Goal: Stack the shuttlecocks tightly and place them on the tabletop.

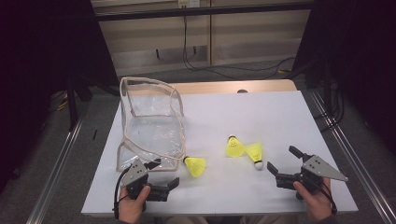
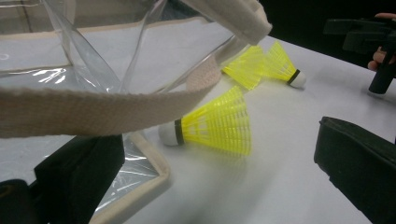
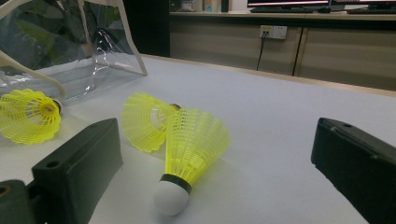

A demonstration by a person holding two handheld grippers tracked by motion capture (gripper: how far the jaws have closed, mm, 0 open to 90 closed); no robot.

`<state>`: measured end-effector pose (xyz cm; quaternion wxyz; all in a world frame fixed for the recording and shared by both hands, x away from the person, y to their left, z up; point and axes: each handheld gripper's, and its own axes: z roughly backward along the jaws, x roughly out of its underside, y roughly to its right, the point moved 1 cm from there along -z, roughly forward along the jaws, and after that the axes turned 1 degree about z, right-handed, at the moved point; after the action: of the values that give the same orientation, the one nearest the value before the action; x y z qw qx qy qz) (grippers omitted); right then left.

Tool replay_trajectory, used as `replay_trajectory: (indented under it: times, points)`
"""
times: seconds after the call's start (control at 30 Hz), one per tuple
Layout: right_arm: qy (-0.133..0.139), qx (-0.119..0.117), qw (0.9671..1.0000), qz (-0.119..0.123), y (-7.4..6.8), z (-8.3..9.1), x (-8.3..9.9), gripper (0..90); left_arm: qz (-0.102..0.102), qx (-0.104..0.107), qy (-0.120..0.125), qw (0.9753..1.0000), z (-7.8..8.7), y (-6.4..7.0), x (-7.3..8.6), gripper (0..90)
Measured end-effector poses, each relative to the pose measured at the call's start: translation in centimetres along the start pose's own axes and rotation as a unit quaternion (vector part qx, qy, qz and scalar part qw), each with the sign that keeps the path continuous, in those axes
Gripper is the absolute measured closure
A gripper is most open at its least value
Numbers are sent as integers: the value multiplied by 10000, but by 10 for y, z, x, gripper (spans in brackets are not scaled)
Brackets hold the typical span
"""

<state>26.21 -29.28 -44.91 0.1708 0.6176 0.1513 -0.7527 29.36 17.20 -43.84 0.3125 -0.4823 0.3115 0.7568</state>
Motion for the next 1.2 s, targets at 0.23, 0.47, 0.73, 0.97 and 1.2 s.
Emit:
replay_trajectory:
  times: [0.23, 0.47, 0.73, 0.97, 1.2]
  points:
    - [3, 2, 10000, 1, 2, 0, 0, 12, 3, 168, -101, 9998, -4, 4, 0, 18]
    - [-14, 7, 10000, 20, 1, 0, 0, 12, -18, 293, -155, 9994, -10, 9, -2, 19]
    - [-10, 0, 10000, 19, 1, 0, 0, 12, 3, 287, -246, 9993, -17, 15, -5, 17]
    - [-13, 2, 10000, 15, 1, 0, 0, 13, -5, 378, -324, 9988, -21, 17, -3, 25]
    - [-8, 11, 10000, 18, 1, 0, 0, 13, -99, 436, -410, 9982, -27, 25, -5, 26]
